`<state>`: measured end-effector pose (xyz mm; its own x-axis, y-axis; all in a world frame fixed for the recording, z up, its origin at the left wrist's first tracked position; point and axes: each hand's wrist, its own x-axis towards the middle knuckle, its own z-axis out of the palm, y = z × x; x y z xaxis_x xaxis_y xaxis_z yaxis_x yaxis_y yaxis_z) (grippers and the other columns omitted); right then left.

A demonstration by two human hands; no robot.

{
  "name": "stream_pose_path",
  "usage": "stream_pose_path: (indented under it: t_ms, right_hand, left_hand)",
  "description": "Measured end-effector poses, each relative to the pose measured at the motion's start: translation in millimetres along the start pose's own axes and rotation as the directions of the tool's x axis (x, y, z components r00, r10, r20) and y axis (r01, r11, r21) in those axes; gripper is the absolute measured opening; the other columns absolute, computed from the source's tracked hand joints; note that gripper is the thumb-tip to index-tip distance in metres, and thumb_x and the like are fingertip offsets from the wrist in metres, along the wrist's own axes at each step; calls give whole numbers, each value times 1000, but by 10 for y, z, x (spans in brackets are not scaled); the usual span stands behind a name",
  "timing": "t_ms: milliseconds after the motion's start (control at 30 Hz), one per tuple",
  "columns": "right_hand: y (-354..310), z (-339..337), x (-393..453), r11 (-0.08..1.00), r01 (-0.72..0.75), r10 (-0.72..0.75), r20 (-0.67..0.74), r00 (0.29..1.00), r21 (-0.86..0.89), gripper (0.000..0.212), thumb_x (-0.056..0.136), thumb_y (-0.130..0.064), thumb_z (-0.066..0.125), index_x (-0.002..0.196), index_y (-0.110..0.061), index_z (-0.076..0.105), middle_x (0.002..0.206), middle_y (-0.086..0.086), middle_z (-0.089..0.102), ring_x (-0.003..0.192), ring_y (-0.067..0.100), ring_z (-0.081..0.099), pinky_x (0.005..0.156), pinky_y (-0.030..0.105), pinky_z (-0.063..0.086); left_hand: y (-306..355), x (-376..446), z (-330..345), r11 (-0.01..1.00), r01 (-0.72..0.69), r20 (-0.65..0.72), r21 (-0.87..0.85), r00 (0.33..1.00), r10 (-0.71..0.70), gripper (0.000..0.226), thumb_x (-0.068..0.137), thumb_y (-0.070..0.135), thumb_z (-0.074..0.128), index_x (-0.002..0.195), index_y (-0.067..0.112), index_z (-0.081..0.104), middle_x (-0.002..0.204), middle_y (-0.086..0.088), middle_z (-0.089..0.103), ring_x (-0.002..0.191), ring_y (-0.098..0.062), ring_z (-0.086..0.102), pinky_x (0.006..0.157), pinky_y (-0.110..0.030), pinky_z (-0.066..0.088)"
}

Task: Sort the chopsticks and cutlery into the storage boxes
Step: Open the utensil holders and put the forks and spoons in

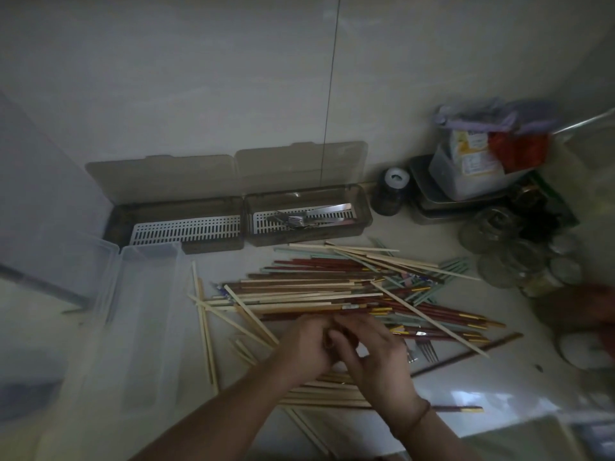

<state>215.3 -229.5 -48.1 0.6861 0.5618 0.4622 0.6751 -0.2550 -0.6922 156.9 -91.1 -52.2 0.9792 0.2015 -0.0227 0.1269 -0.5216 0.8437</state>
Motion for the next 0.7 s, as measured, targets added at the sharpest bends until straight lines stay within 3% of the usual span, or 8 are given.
stream_pose_path:
  t_ms: [100, 167, 267, 367, 433, 567, 633, 700]
  right_hand:
    - [68, -44, 95, 990, -65, 61, 41, 997, 122, 24, 91, -34, 62, 110, -20, 67, 110, -13, 63, 105, -1, 58, 87, 12, 44]
    - [173, -82, 137, 988, -137, 133, 58, 989, 65, 21, 94, -34, 55, 110, -25, 65, 112, -19, 60, 107, 0, 57, 87, 16, 46]
    - [312, -76, 187, 988, -147, 154, 269, 951, -47, 23, 98, -32, 47, 112, -31, 65, 110, -18, 64, 102, 3, 58, 84, 28, 48]
    - [304, 9, 239, 952, -281, 209, 412, 887, 122, 22, 99, -33, 44, 101, -33, 66, 93, -16, 69, 86, 1, 63, 74, 22, 48]
    - [272, 77, 297, 815, -476, 297, 467, 833, 330, 28, 98, -38, 44, 84, -28, 66, 75, -4, 66, 67, 9, 60, 62, 23, 46]
    - [295, 125, 536, 262, -819, 480, 667, 569, 510, 36, 97, -41, 46, 83, -18, 71, 60, 0, 42, 50, 18, 34, 49, 29, 28]
    - [353, 98, 711, 325, -838, 516, 661, 545, 438, 31, 92, -37, 50, 83, -17, 73, 58, -2, 40, 50, 16, 36, 47, 25, 33]
    - [386, 23, 961, 509, -768, 525, 566, 635, 390, 26, 92, -33, 53, 77, -22, 71, 57, -1, 44, 53, 15, 42, 50, 25, 40]
  left_hand:
    - [11, 70, -47, 967, 142, -51, -214, 986, -156, 5, 73, 24, 73, 76, 24, 69, 76, 7, 70, 73, -2, 65, 64, -24, 51]
    - [-8, 112, -124, 939, 197, -133, -281, 961, -241, 11, 73, 29, 71, 72, 19, 68, 70, -1, 69, 66, -8, 63, 61, -29, 49]
    - [-38, 191, -275, 899, 214, -183, -383, 936, -301, 22, 77, 19, 72, 76, -1, 66, 74, -22, 67, 67, -29, 65, 65, -44, 51]
    - [-2, 273, -411, 814, 167, -157, -557, 941, -300, 11, 84, -3, 68, 78, 6, 67, 75, -15, 72, 66, -23, 68, 69, -36, 55]
    - [19, 332, -497, 752, 143, -161, -644, 935, -315, 12, 85, -6, 65, 82, 5, 66, 75, -10, 73, 67, -16, 67, 69, -27, 56]
    - [-16, 447, -678, 742, 128, -187, -658, 927, -326, 8, 84, -2, 67, 85, 6, 69, 79, -7, 74, 73, -15, 68, 73, -27, 55]
    - [-66, 493, -760, 815, 146, -168, -560, 944, -285, 10, 82, 5, 73, 88, 12, 71, 84, -3, 74, 80, -14, 69, 76, -25, 55]
    - [-155, 544, -827, 899, 180, -170, -400, 949, -265, 16, 81, 11, 76, 93, 22, 72, 90, 6, 73, 87, -6, 67, 77, -19, 51]
